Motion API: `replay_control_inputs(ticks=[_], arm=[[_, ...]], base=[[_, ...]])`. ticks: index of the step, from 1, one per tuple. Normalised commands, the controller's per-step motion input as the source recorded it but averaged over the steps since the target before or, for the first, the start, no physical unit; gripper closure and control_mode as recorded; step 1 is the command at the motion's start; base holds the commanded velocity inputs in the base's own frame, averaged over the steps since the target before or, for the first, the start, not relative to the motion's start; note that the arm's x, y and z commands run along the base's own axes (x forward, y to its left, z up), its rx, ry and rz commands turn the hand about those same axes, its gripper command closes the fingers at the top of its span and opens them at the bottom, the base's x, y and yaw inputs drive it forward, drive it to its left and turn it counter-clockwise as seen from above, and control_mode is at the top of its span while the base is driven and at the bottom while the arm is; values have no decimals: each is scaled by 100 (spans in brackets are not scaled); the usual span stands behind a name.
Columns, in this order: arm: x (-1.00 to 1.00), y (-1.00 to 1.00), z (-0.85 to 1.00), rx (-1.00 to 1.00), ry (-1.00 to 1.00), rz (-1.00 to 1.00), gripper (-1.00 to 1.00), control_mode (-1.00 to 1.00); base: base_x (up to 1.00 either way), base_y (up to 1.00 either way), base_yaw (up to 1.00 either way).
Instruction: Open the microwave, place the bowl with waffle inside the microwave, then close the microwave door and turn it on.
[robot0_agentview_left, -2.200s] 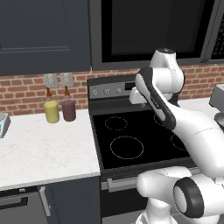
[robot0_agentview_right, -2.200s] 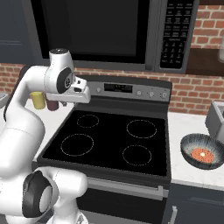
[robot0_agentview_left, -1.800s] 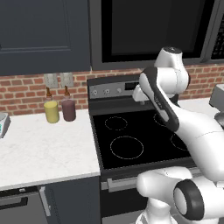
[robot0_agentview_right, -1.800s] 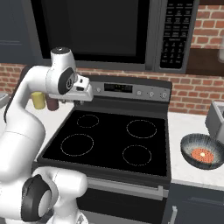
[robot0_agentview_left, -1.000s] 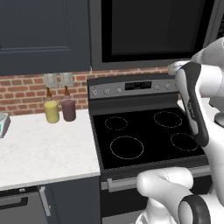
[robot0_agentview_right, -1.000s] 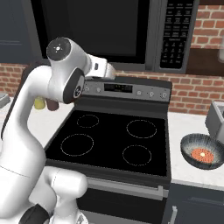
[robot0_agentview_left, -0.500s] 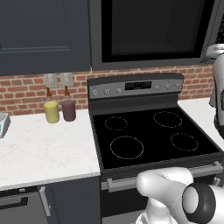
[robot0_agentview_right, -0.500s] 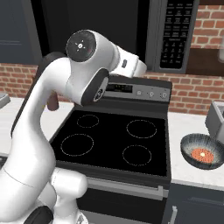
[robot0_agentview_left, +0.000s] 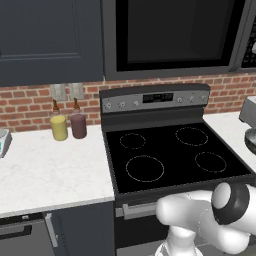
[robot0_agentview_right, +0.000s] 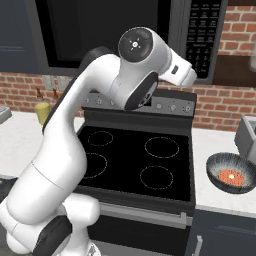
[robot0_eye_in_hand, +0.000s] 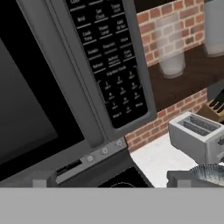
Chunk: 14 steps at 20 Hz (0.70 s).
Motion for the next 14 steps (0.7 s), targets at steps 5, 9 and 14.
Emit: replay_control_inputs(ticks=[5,9,14], arm=[[24,-2,0,-1,-1,4,-100,-100],[37,-1,0,-1,-13,7,-100,-100],[58,-2,0,0,-2,8,-100,-100]], base=[[0,0,0],[0,0,0],[0,0,0]])
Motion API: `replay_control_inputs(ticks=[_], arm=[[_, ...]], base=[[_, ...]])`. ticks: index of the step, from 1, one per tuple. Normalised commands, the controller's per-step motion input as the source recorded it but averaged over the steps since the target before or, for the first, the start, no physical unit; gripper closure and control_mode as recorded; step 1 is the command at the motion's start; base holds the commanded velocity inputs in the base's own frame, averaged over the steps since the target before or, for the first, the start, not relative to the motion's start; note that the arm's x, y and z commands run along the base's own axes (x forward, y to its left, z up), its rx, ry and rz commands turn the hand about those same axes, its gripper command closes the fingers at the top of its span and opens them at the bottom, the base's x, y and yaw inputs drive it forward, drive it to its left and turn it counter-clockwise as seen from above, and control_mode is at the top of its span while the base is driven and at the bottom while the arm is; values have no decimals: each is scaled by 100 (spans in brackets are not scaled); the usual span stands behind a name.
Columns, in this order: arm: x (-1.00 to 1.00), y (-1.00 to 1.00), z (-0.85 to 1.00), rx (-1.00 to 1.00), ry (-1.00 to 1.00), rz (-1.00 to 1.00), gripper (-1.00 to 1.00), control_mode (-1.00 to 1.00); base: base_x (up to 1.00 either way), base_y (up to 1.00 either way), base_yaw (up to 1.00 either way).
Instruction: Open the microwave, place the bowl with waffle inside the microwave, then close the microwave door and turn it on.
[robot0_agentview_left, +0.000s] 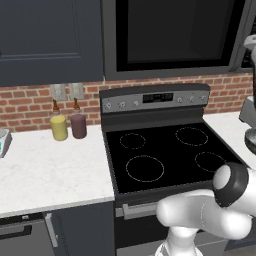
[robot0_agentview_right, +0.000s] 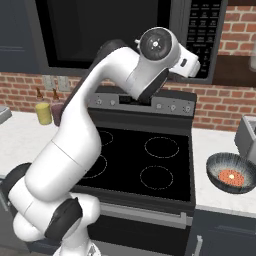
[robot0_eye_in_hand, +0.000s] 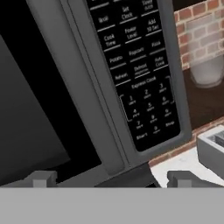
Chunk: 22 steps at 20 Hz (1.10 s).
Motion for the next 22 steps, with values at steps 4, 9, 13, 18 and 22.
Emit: replay_control_inputs(ticks=[4,9,13,18,22], arm=[[56,0,4,0,10,4,-100,-100],[33,-16,3,0,10,4,-100,-100],[33,-7,0,0,13,4,-100,-100],[32,-4,1,0,9,3,-100,-100],[18,-28,0,3,0,6,-100,-100]], base=[[0,0,0],[0,0,0],[0,0,0],[0,0,0],[0,0,0]])
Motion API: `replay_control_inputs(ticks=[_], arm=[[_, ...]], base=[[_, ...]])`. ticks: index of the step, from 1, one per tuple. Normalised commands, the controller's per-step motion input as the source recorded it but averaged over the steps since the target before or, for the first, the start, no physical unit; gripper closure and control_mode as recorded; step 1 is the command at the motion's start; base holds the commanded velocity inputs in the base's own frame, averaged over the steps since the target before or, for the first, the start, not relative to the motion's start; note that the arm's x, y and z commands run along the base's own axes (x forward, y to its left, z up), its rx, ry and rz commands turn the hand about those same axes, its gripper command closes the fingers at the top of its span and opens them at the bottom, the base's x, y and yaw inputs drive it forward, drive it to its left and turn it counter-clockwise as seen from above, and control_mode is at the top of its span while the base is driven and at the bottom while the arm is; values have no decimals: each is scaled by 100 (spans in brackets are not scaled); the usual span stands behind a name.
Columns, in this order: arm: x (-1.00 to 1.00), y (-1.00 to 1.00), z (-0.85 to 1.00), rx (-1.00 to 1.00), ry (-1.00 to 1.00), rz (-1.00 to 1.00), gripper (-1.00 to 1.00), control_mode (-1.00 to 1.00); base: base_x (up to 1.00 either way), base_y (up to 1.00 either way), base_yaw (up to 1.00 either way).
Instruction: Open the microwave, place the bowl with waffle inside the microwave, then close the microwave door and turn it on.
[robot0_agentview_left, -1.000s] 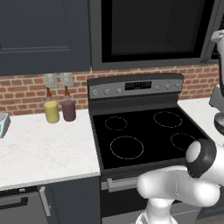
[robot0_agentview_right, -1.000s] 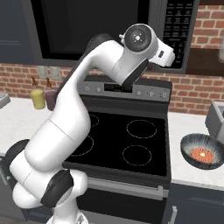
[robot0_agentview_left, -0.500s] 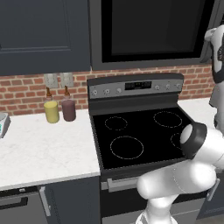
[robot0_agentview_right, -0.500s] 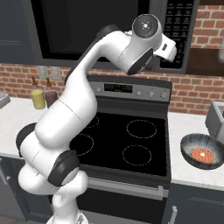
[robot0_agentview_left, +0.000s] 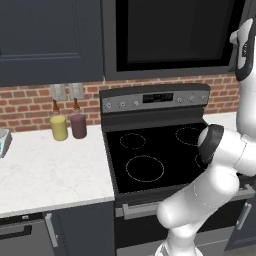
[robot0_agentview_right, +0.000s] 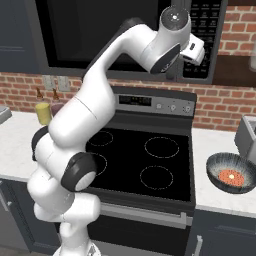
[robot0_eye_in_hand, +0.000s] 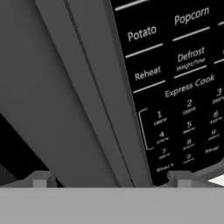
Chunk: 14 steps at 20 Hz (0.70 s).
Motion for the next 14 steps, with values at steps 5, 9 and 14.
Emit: replay_control_inputs(ticks=[5,9,14], arm=[[2,-12,0,0,-4,4,-100,-100],[4,-1,0,0,-2,3,-100,-100],[1,0,-2,0,-1,3,-100,-100]], base=[[0,0,0],[0,0,0],[0,0,0]])
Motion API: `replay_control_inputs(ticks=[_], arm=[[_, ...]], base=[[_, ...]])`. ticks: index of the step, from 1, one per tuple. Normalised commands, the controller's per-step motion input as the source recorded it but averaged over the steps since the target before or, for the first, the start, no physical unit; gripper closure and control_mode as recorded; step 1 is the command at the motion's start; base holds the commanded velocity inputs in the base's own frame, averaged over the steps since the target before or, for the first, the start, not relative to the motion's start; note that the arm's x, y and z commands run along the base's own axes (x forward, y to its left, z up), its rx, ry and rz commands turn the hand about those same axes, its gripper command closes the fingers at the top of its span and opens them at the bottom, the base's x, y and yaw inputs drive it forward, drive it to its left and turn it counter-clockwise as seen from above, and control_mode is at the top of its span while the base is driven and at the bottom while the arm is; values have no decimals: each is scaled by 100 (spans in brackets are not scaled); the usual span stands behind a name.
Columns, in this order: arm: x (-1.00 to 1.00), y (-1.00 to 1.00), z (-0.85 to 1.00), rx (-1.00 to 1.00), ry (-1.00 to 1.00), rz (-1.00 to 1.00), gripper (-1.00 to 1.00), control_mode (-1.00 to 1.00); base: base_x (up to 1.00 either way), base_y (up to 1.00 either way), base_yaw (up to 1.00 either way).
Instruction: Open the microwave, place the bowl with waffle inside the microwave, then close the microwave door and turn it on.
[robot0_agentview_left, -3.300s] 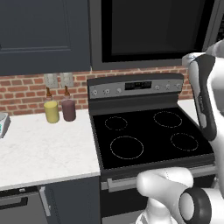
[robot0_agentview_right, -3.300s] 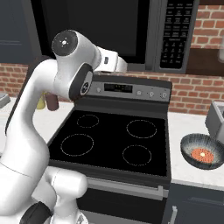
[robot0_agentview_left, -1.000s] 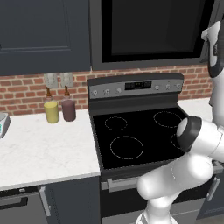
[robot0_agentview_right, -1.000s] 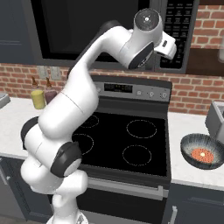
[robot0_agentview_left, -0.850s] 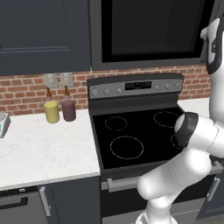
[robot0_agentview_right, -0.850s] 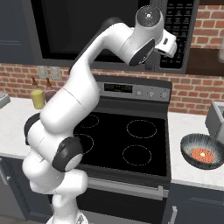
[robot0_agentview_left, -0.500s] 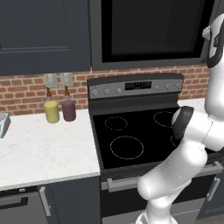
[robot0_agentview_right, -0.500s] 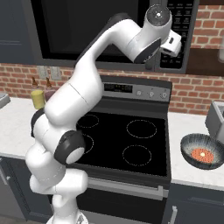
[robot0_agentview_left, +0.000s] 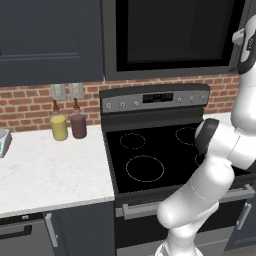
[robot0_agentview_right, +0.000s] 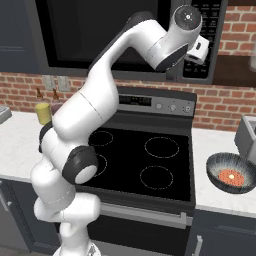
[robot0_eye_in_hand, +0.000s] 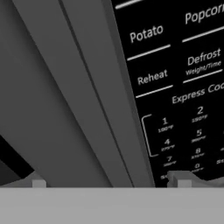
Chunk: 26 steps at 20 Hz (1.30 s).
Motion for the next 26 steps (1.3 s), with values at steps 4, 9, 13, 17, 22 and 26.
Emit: replay_control_inputs(ticks=[4,9,13,17,22,26], arm=[[0,14,-8,0,-6,0,-100,-100],[0,35,-20,-3,-8,0,-100,-100],[0,34,-27,-3,-3,0,-100,-100],[7,10,-28,-1,0,0,-100,-100],[5,0,-6,0,-1,0,-100,-100],[5,0,0,0,-1,0,-100,-100]], base=[[0,0,0],[0,0,0],[0,0,0],[0,0,0],[0,0,0],[0,0,0]])
